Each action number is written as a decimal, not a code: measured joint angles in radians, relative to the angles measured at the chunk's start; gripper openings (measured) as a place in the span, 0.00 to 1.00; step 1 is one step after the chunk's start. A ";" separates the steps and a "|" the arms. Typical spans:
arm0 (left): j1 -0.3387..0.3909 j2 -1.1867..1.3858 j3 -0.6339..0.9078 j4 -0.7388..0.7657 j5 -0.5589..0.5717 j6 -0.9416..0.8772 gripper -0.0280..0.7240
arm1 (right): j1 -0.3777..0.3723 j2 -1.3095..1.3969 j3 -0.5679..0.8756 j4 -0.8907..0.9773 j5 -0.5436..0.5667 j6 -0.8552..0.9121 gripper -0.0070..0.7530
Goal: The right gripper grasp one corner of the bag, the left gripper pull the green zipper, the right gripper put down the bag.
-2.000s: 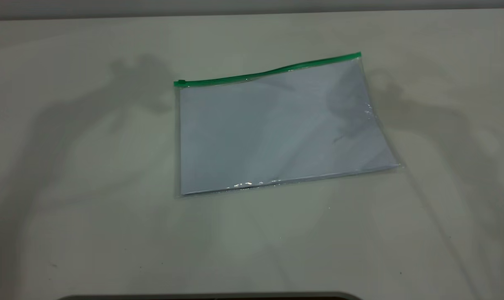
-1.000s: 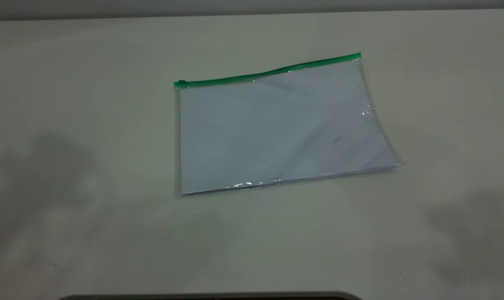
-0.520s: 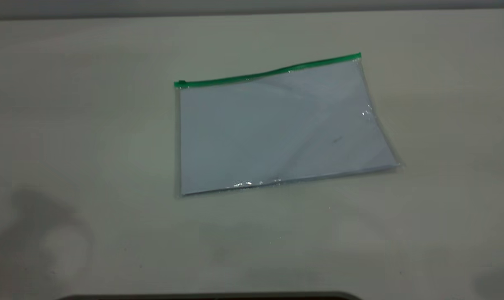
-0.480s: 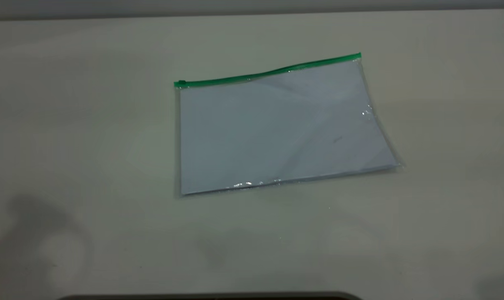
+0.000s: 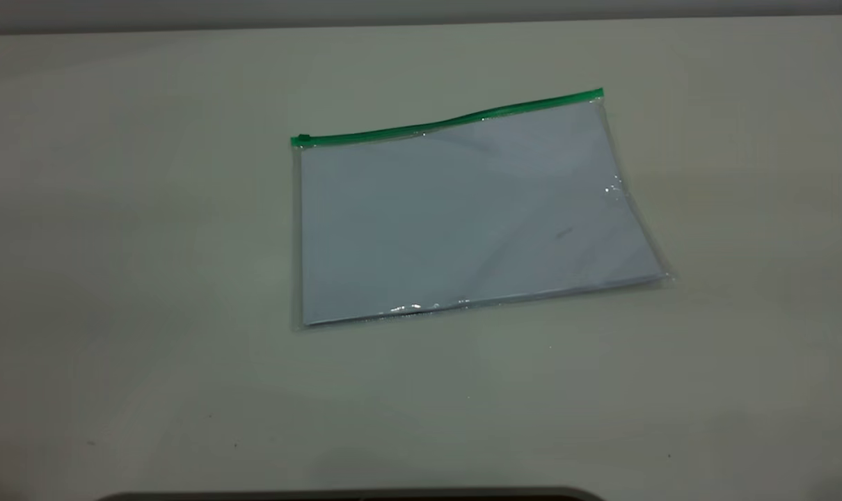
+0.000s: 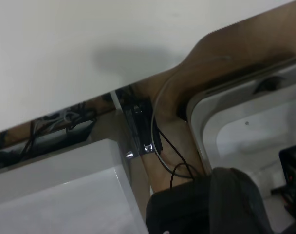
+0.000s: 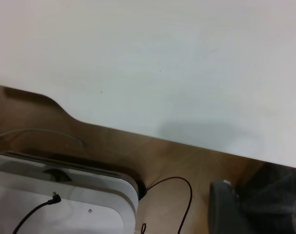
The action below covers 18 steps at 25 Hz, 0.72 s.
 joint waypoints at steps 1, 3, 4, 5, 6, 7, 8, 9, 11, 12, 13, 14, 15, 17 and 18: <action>0.000 -0.029 0.016 0.009 0.000 -0.016 0.55 | 0.000 0.000 0.000 -0.001 -0.002 0.000 0.50; 0.000 -0.096 0.032 0.020 -0.015 -0.037 0.55 | 0.000 0.000 0.000 -0.002 -0.006 0.000 0.50; 0.000 -0.123 0.033 0.024 -0.027 -0.042 0.55 | 0.000 0.000 0.000 -0.002 -0.006 0.000 0.50; 0.000 -0.154 0.037 0.034 -0.046 -0.047 0.55 | 0.000 0.000 0.000 -0.002 -0.006 0.000 0.50; 0.000 -0.182 0.040 0.034 -0.051 -0.052 0.55 | 0.000 0.000 0.000 -0.002 -0.006 0.000 0.50; 0.000 -0.205 0.047 0.048 -0.051 -0.056 0.55 | 0.000 0.000 0.000 0.001 0.000 0.000 0.50; 0.000 -0.223 0.053 0.061 -0.049 -0.065 0.55 | 0.000 0.000 0.000 0.006 0.007 0.000 0.50; 0.000 -0.241 0.058 0.068 -0.044 -0.074 0.55 | 0.000 0.000 0.000 0.012 0.017 0.000 0.50; 0.000 -0.270 0.058 0.072 -0.044 -0.080 0.55 | 0.000 0.000 0.000 0.020 0.028 0.000 0.50; 0.000 -0.285 0.058 0.072 -0.044 -0.081 0.55 | 0.000 0.000 0.000 0.020 0.031 0.000 0.50; 0.000 -0.302 0.058 0.072 -0.044 -0.081 0.55 | 0.000 0.000 0.000 0.020 0.033 0.000 0.50; 0.000 -0.320 0.058 0.072 -0.044 -0.081 0.55 | 0.000 0.000 0.000 0.020 0.033 0.000 0.50; 0.000 -0.334 0.058 0.072 -0.044 -0.081 0.55 | 0.000 0.000 0.000 0.020 0.033 0.000 0.50; 0.000 -0.365 0.058 0.071 -0.042 -0.081 0.55 | 0.000 0.000 0.000 0.020 0.033 0.000 0.50; 0.000 -0.380 0.058 0.071 -0.042 -0.081 0.55 | 0.000 0.000 0.000 0.020 0.033 0.000 0.50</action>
